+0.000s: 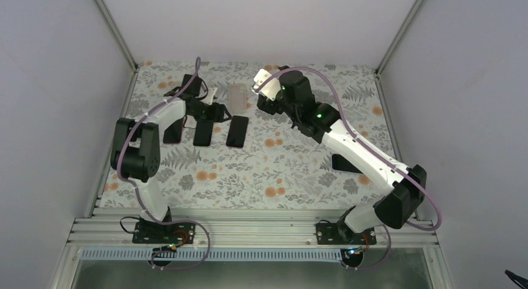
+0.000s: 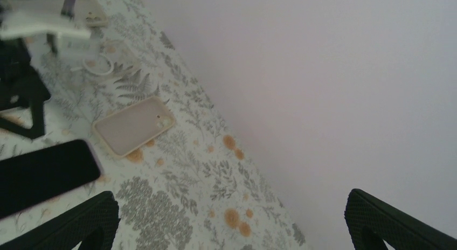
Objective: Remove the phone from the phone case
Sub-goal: Adjust the phone at the center of the board.
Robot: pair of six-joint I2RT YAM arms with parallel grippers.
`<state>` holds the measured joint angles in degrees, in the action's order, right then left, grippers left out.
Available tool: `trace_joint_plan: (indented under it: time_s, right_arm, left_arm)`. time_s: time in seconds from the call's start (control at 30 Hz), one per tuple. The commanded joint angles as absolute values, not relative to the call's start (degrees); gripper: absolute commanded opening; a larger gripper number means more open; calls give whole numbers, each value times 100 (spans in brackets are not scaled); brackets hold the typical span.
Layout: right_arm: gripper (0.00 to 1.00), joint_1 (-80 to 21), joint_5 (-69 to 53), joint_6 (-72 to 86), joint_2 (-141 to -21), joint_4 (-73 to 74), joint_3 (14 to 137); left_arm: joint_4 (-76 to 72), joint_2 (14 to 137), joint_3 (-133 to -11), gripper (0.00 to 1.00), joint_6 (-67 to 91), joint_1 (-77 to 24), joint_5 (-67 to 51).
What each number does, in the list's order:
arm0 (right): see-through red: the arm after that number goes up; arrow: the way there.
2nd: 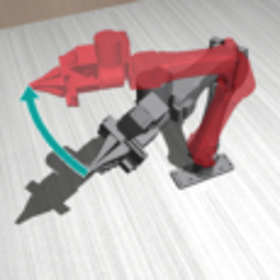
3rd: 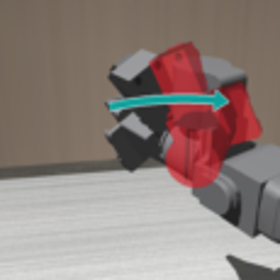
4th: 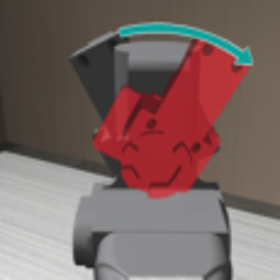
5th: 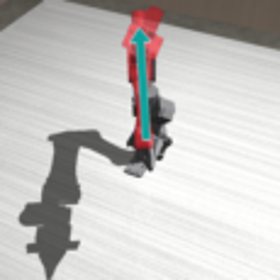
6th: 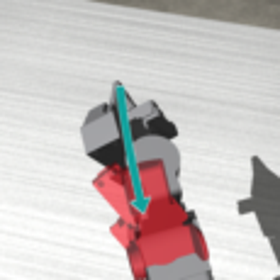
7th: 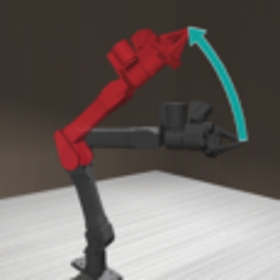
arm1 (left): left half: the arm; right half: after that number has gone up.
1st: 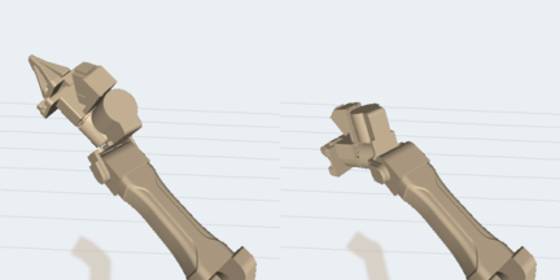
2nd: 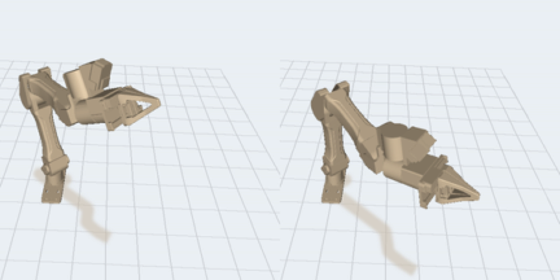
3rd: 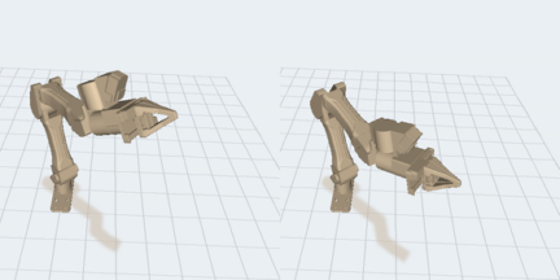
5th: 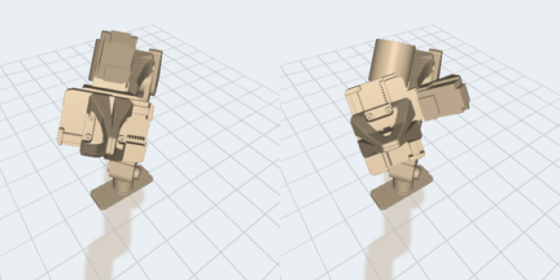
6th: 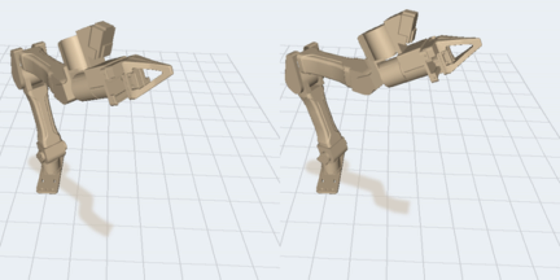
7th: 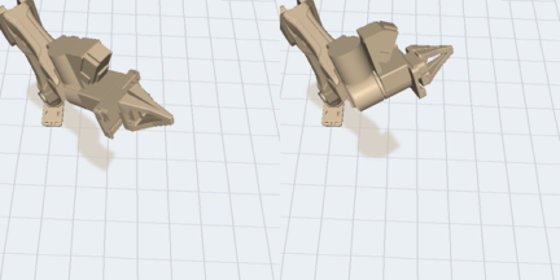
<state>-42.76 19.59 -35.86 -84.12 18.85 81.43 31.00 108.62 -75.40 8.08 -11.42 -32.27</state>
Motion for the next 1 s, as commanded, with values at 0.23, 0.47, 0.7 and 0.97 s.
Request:
trace_joint_plan:
  time_s: [0.23, 0.47, 0.7, 0.97]
  right_arm:
    - [99, -3813, 965, -3477, -7287, 3236, 7132]
    - [99, -2466, 261, -3946, -6864, 3480, 5991]
    - [99, -576, -357, -4647, -6867, 3993, 5101]
    - [99, 261, -294, -4097, -6733, 4691, 4698]
  left_arm:
    - [3284, 9479, -7630, 100, -140, -1318, -2958]
    - [3766, 9202, -8107, 100, -1101, -1327, -3508]
    - [3752, 9150, -8029, 100, -1164, -1327, -3686]
    - [3863, 9387, -8322, 100, -1048, -1327, -4141]
